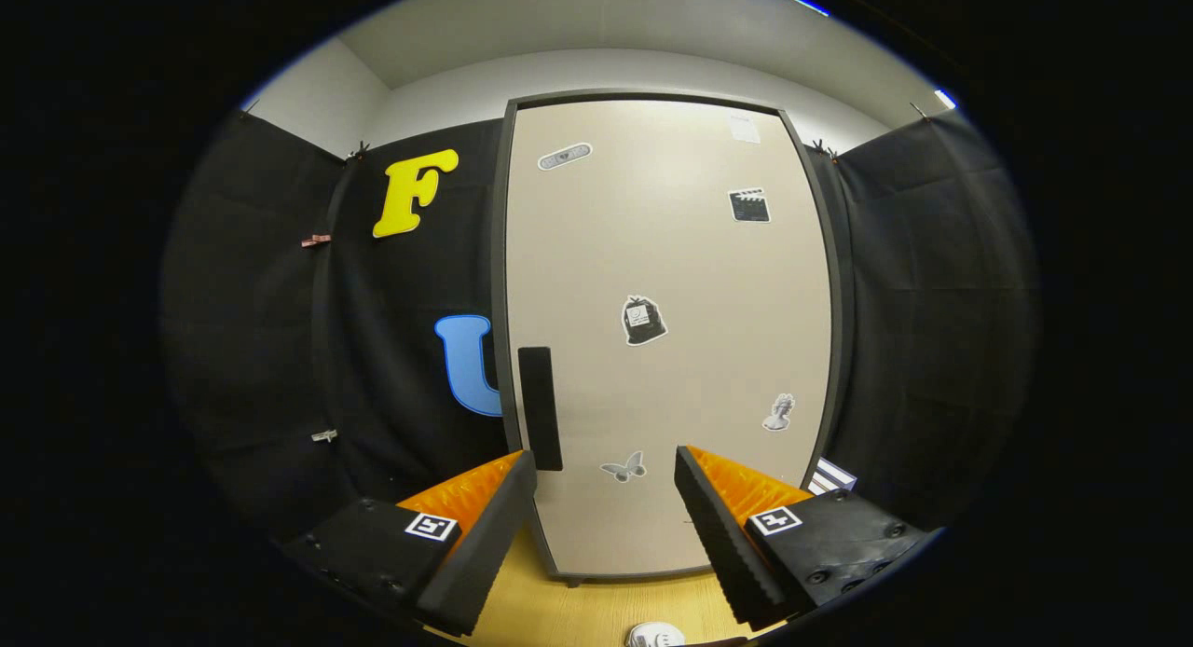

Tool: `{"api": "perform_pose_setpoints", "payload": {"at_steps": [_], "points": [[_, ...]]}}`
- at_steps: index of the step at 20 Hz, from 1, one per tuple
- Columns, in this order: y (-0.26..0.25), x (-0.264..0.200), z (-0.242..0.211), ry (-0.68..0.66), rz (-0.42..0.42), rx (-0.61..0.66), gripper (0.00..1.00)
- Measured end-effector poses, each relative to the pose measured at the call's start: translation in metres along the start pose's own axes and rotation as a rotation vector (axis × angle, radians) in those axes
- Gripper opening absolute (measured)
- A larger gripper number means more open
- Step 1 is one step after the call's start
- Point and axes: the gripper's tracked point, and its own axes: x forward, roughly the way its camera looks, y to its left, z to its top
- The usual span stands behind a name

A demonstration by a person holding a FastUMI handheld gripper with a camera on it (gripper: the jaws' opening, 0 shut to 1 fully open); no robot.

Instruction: Open the shoe cabinet door, grab the shoes and put them into the shoe cabinet, then close the shoe cabinet door.

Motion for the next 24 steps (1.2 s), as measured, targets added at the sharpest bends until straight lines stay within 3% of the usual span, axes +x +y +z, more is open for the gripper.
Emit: {"api": "perform_pose_setpoints", "payload": {"at_steps": [10, 21, 22, 23, 24], "points": [[0.038, 0.065, -0.016, 0.045, 0.038, 0.03, 0.98], [0.043, 0.135, -0.033, 0.044, -0.017, 0.055, 0.97], [0.042, 0.138, -0.033, 0.042, -0.024, 0.055, 0.94], [0.041, 0.14, -0.034, 0.043, -0.032, 0.054, 0.8], [0.041, 0.141, -0.035, 0.047, -0.038, 0.053, 0.74]]}}
